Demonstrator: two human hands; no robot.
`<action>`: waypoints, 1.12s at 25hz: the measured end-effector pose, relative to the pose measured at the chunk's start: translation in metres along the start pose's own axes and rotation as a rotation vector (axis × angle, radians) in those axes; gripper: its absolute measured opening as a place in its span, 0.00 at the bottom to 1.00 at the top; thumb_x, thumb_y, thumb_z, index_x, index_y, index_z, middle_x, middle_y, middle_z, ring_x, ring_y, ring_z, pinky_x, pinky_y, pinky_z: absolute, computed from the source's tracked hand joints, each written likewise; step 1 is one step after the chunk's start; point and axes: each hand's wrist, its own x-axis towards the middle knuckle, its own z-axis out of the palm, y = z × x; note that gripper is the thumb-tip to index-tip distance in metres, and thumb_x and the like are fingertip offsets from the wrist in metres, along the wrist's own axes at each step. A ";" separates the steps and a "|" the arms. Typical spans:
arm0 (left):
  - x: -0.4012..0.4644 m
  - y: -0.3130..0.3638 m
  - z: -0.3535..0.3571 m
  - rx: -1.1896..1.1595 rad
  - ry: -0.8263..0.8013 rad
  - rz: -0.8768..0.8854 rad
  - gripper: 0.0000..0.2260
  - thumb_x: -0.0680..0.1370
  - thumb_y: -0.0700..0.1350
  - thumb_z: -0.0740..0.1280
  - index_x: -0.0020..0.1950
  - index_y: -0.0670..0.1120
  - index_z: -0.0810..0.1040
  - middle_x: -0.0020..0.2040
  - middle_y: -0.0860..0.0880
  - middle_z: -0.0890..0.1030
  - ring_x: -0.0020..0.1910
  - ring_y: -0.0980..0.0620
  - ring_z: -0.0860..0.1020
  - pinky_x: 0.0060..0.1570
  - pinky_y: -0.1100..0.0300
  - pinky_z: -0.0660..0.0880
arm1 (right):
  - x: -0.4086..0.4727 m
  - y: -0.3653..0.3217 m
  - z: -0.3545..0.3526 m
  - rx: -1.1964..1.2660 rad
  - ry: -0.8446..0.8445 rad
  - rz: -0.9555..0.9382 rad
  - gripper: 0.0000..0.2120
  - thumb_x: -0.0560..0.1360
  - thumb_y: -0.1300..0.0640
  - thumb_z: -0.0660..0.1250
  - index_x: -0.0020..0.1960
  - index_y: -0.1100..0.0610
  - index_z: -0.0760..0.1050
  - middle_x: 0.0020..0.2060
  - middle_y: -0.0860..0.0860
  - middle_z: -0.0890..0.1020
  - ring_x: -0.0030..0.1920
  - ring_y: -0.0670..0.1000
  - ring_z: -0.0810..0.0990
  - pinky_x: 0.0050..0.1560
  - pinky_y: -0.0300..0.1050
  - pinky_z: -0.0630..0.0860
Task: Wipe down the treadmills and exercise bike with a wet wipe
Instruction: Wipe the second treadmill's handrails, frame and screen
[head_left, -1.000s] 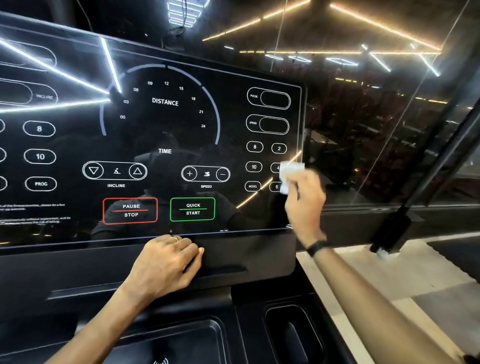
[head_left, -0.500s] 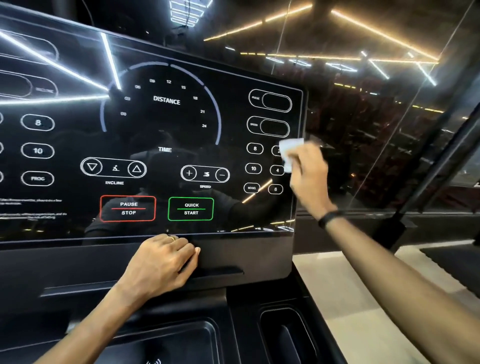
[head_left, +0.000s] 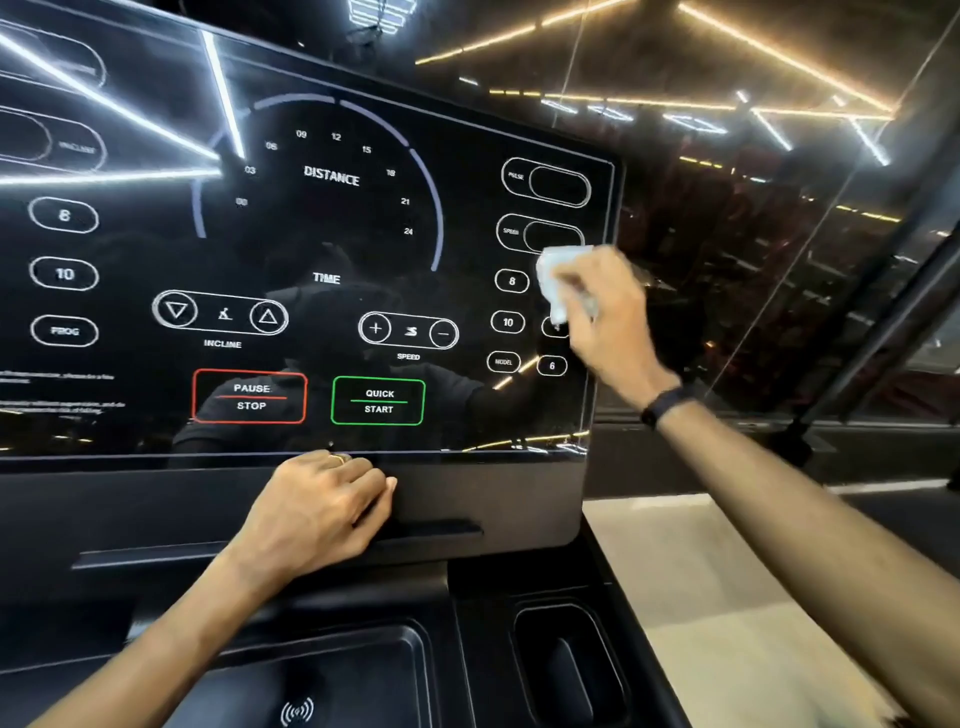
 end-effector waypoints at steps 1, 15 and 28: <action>-0.001 0.000 0.000 0.003 -0.005 -0.002 0.17 0.79 0.46 0.63 0.30 0.48 0.72 0.27 0.50 0.73 0.24 0.46 0.73 0.28 0.56 0.71 | -0.026 -0.013 0.010 0.017 -0.099 -0.170 0.13 0.75 0.77 0.62 0.50 0.62 0.78 0.51 0.53 0.80 0.54 0.47 0.75 0.55 0.53 0.74; -0.001 0.001 0.002 0.033 -0.012 0.014 0.15 0.78 0.46 0.66 0.31 0.48 0.72 0.28 0.51 0.74 0.26 0.48 0.74 0.30 0.57 0.70 | 0.011 -0.013 0.015 0.067 -0.347 -0.406 0.15 0.71 0.79 0.63 0.45 0.63 0.81 0.46 0.57 0.83 0.50 0.57 0.82 0.52 0.55 0.76; -0.002 -0.001 0.004 0.010 -0.011 -0.007 0.14 0.77 0.46 0.69 0.31 0.48 0.72 0.28 0.52 0.73 0.25 0.50 0.72 0.29 0.57 0.70 | 0.058 -0.047 0.051 0.146 0.146 -0.064 0.12 0.72 0.73 0.63 0.48 0.63 0.82 0.47 0.52 0.80 0.49 0.52 0.77 0.49 0.60 0.75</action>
